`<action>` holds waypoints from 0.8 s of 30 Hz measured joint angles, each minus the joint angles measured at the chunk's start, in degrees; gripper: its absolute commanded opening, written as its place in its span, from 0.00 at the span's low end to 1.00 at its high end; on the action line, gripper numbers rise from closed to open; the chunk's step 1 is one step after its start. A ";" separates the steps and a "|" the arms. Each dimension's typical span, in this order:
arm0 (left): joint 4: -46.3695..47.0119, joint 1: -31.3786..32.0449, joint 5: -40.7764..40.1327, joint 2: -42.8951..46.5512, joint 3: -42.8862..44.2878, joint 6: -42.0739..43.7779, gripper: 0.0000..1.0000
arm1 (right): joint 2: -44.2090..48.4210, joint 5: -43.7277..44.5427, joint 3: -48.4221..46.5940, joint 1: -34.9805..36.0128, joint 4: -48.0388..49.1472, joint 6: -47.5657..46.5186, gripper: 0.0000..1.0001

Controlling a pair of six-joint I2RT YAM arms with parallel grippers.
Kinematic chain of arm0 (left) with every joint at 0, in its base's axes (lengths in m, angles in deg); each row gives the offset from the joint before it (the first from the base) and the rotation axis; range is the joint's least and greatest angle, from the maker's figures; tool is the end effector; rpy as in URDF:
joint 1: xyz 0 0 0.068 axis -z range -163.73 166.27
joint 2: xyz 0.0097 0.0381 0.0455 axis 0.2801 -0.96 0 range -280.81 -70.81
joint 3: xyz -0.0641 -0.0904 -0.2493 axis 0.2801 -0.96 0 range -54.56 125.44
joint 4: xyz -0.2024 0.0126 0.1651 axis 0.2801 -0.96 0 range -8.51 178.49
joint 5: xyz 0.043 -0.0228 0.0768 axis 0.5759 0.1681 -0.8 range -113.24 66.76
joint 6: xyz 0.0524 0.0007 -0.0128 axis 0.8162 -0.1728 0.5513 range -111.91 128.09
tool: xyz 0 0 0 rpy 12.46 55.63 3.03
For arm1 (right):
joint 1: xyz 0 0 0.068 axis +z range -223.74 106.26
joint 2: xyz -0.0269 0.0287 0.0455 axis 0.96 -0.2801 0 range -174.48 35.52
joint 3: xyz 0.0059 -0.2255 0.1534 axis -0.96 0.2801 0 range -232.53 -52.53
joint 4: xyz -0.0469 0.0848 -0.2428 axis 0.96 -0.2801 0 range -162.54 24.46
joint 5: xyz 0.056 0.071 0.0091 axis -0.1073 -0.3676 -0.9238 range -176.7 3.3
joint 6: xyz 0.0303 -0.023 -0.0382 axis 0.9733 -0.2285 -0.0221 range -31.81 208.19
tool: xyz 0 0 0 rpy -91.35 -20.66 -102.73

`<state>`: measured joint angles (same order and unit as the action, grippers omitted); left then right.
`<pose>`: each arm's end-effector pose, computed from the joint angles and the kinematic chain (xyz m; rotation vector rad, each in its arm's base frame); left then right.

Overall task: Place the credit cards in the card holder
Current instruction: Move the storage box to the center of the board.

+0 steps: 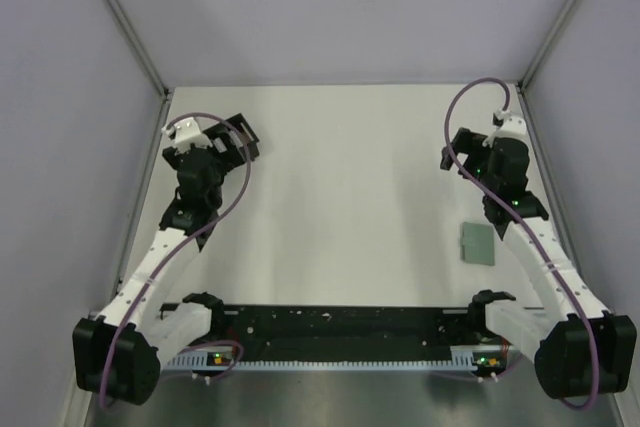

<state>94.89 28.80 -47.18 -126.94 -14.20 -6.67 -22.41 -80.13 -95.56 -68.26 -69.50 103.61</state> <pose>0.2278 -0.0359 0.3065 -0.3373 1.6870 0.0100 0.2348 0.0184 0.2968 0.2423 1.8846 0.1391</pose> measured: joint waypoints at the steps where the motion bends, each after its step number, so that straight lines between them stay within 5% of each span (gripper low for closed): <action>1: -0.63 0.00 -1.27 0.00 0.17 -1.31 0.98 | 0.55 -1.44 0.44 0.00 -0.87 1.31 0.99; 8: -11.13 -0.13 -6.73 -1.14 5.60 -11.30 0.98 | 1.14 -9.55 1.03 0.00 -8.28 5.42 0.99; 14: -12.92 -0.11 -0.48 -10.27 11.85 -6.95 0.98 | -0.76 -13.75 0.92 0.00 -10.71 7.21 0.99; 24: -22.21 -0.15 11.50 -34.49 34.97 2.93 0.98 | -4.70 -18.78 -2.43 0.00 -15.82 8.83 0.99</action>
<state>72.68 28.65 -35.69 -161.43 20.77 -3.75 -27.11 -98.90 -97.99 -68.26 -85.33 112.44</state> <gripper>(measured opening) 0.983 0.987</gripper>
